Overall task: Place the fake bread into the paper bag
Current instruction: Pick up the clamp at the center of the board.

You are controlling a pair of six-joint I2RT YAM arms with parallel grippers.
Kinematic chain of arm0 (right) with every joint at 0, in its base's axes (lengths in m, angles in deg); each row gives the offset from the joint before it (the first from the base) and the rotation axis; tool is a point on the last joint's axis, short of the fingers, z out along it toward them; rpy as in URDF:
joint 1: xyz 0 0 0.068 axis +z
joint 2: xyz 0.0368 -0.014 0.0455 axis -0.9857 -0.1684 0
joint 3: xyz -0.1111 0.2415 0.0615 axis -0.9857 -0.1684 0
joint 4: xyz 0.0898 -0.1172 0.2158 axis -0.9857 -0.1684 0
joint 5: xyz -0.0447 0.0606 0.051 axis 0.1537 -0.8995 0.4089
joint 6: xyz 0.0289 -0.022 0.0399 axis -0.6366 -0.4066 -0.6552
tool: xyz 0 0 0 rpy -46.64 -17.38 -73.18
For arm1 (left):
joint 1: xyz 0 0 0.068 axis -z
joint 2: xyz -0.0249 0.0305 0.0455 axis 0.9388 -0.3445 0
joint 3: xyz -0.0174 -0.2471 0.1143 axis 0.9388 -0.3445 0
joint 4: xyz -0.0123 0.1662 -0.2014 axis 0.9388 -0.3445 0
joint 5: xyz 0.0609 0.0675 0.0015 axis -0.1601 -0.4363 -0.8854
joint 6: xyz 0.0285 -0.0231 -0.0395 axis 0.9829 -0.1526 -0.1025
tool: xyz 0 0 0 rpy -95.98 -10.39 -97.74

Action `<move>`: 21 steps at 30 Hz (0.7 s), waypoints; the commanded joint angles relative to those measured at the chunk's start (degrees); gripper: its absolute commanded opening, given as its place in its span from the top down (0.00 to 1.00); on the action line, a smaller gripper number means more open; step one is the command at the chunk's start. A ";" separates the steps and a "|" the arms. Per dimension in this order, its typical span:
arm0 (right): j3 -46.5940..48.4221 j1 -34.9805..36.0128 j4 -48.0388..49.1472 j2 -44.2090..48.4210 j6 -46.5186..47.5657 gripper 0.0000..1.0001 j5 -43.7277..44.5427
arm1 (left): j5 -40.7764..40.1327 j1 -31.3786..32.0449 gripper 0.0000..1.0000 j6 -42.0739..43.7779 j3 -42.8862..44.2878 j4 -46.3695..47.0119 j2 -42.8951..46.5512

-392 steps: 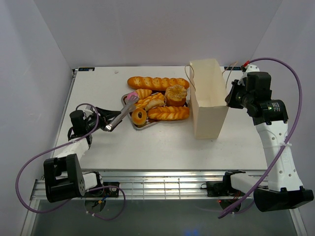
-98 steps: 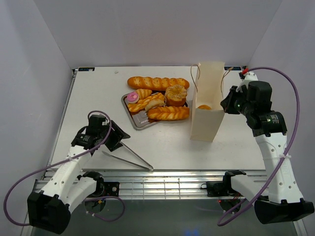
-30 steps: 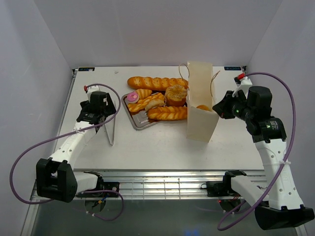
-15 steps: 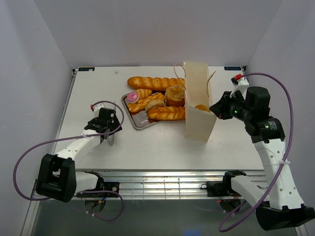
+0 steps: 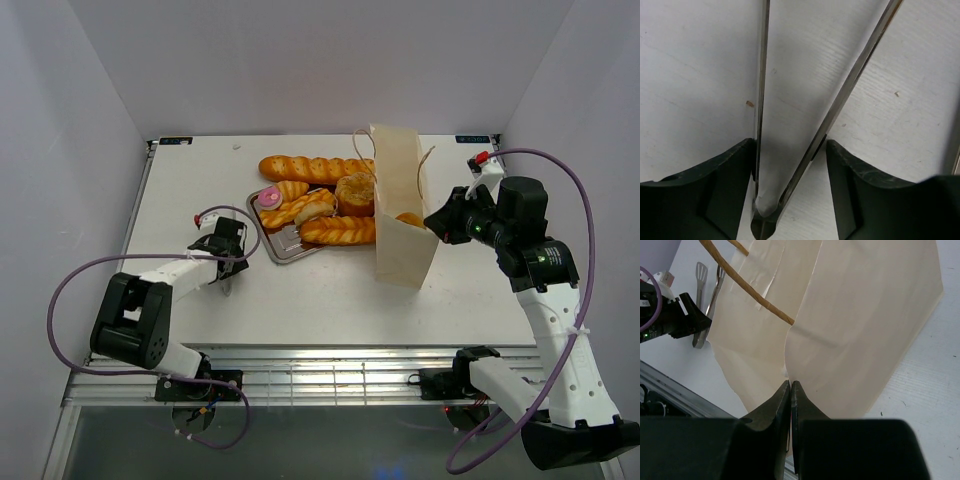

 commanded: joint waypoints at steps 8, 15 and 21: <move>0.61 0.46 0.09 0.88 0.08 0.92 1.80 | -0.92 -1.28 0.49 3.38 3.62 -0.16 -1.43; 1.75 0.37 -1.40 0.53 0.08 0.92 2.85 | 6.80 -4.79 0.57 9.44 13.28 -6.39 9.83; 2.98 0.37 -2.46 -0.09 0.61 0.92 4.78 | 24.18 -10.85 0.56 10.41 17.33 -9.21 18.18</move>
